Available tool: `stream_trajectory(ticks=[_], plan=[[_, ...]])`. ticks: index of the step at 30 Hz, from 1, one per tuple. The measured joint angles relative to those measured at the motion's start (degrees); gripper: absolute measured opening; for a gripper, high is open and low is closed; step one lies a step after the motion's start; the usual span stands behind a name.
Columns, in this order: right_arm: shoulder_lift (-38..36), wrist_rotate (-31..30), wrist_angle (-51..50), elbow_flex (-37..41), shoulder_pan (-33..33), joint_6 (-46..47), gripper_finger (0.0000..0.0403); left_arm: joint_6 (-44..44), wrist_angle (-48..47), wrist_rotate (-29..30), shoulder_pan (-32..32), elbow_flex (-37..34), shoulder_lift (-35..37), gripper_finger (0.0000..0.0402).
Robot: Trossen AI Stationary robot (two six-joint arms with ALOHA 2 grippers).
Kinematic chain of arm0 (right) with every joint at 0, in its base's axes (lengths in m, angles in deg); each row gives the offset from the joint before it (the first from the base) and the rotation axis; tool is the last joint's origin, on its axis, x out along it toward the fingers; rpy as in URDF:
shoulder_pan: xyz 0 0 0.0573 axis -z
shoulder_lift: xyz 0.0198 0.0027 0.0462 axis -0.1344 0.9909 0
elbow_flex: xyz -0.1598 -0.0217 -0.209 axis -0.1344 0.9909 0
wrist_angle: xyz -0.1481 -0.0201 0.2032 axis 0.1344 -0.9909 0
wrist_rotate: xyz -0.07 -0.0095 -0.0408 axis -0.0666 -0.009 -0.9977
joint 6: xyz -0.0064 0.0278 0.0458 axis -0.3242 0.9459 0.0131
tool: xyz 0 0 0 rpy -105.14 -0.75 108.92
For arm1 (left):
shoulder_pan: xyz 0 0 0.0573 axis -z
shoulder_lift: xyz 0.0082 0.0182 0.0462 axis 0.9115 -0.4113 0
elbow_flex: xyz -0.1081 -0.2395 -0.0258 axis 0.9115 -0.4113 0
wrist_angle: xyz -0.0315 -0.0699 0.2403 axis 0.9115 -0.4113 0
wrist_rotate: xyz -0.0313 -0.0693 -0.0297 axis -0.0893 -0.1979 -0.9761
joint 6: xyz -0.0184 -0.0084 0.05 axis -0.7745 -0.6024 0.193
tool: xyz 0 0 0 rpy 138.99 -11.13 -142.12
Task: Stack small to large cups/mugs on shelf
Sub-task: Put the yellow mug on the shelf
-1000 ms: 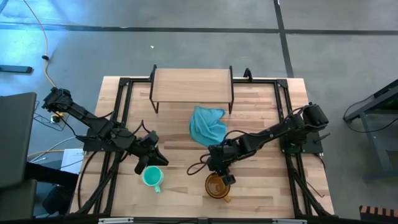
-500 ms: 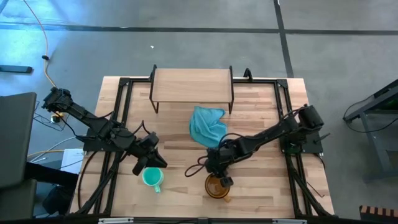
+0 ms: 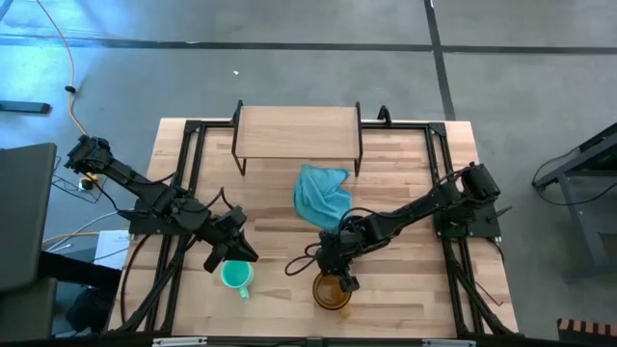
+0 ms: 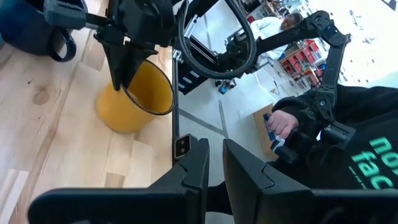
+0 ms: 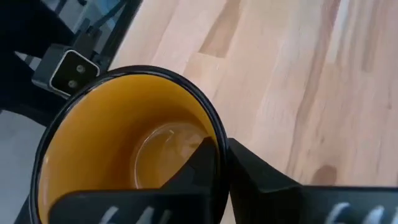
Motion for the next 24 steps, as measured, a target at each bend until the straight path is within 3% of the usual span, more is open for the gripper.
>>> stream_trajectory(ticks=[15,24], plan=[[0.0,-2.76,0.1,-2.14,8.22,3.03,0.0002,-0.44,-0.13,-0.01,0.02,0.0,0.02,0.0037],[0.0,-0.91,0.27,-2.14,13.23,1.04,0.0001,-0.44,-2.56,1.04,0.02,0.0,0.02,0.0037]])
